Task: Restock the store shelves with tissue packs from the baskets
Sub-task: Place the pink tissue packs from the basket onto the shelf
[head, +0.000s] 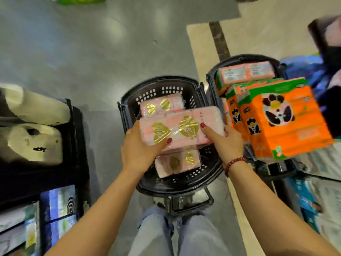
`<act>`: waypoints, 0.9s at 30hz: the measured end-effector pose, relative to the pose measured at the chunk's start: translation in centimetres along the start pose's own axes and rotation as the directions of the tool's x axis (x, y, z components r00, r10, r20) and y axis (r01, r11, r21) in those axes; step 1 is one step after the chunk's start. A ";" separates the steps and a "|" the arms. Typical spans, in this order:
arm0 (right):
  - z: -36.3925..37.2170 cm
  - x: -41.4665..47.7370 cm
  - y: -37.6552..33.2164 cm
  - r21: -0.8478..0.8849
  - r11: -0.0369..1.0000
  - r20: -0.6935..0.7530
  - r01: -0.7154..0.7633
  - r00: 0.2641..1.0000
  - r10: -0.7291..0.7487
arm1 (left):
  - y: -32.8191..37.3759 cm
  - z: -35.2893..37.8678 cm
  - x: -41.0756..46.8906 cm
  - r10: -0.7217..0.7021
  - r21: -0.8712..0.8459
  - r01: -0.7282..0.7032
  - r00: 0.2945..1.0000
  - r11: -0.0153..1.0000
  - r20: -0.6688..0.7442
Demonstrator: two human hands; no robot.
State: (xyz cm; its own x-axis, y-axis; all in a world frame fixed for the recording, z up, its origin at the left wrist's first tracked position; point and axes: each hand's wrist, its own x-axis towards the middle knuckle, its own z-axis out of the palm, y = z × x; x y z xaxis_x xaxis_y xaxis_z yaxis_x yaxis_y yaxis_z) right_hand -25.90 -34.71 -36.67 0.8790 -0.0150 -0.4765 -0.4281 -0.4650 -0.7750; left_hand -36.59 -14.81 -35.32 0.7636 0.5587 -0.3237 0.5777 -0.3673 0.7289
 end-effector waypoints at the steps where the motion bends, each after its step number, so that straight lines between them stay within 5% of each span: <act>1: -0.9 -1.1 -1.2 0.023 1.000 -0.023 0.010 1.000 -0.009 | 1.5 -1.1 -0.7 0.038 0.003 -0.038 0.999 0.999 0.012; 5: -5.3 -5.6 -5.2 0.030 0.999 -0.150 0.040 0.988 -0.035 | 7.3 -5.0 -3.2 0.198 0.036 -0.204 0.972 0.978 0.129; 11: -13.8 -10.2 -9.7 -0.016 0.991 -0.293 0.136 0.947 -0.134 | 15.9 -8.0 -5.1 0.502 0.172 -0.553 0.823 0.815 0.267; 21: -31.5 -20.4 -14.0 0.016 0.888 -0.482 0.460 0.781 -0.396 | 33.4 -7.6 -12.6 0.774 0.109 -0.799 0.601 0.592 0.201; 27: -43.1 -27.8 -12.8 -0.021 0.770 -0.600 0.637 0.609 -0.520 | 43.8 -5.0 -21.8 0.894 -0.005 -0.899 0.435 0.438 0.107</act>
State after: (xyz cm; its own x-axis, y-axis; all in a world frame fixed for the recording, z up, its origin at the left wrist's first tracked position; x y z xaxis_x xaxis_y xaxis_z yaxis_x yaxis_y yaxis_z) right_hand -35.84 -66.55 4.39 0.8833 -0.2981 0.3618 0.2348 -0.3867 -0.8918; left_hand -29.39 -39.39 6.68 0.8794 -0.1647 0.4466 -0.4349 -0.6595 0.6132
